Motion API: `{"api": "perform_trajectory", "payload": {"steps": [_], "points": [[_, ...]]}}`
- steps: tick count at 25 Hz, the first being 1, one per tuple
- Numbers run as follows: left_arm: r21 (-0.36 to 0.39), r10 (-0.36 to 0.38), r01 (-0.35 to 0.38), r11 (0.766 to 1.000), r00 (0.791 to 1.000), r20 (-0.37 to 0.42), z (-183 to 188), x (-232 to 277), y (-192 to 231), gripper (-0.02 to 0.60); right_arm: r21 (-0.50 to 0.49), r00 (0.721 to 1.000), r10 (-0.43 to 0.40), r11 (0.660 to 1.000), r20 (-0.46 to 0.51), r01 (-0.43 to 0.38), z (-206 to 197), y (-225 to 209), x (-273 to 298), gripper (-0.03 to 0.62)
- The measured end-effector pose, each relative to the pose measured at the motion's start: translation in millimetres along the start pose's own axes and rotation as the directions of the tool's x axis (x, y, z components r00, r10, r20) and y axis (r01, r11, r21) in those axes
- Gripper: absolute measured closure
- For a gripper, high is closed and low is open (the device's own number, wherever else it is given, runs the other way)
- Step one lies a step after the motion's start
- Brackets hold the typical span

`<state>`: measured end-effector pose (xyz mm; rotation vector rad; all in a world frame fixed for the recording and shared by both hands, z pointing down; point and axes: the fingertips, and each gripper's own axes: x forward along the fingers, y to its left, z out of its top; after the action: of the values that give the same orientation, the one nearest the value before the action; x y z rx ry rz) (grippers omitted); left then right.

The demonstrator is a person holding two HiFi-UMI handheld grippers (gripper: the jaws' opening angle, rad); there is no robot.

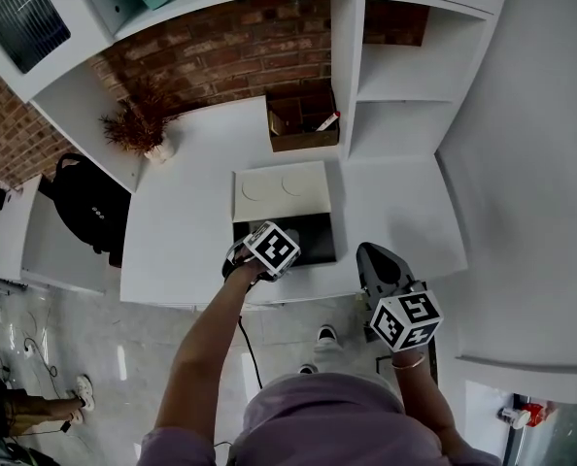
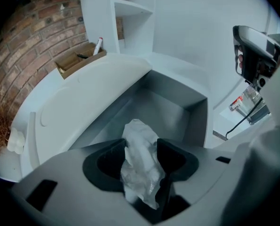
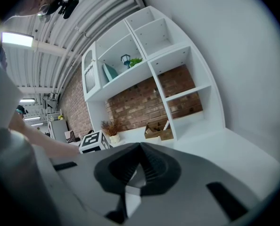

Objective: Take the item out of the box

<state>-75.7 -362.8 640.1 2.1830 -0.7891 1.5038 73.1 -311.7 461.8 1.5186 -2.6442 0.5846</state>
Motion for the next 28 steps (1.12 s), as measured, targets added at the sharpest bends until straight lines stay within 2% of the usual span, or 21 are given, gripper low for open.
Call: {"api": "perform_trajectory", "payload": {"steps": [6, 11, 20, 28], "points": [[0.025, 0.013, -0.013, 1.0, 1.0, -0.007, 4, 1, -5, 0.421, 0.006, 1.0, 0.011, 1.0, -0.01, -0.011, -4, 3, 0, 0.592], [0.049, 0.057, -0.057, 0.997, 0.998, 0.01, 7, -2, -6, 0.451, 0.01, 1.0, 0.025, 1.0, -0.015, -0.025, -5, 7, -1, 0.592], [0.008, 0.112, -0.115, 0.993, 0.984, 0.138, 19, -28, -15, 0.451, 0.011, 0.999, 0.042, 0.999, -0.022, -0.042, -6, 9, -3, 0.592], [-0.092, 0.18, -0.16, 0.983, 0.941, 0.288, 30, -69, -21, 0.451, 0.006, 0.997, 0.075, 0.997, -0.029, -0.074, -8, 21, -2, 0.592]]}}
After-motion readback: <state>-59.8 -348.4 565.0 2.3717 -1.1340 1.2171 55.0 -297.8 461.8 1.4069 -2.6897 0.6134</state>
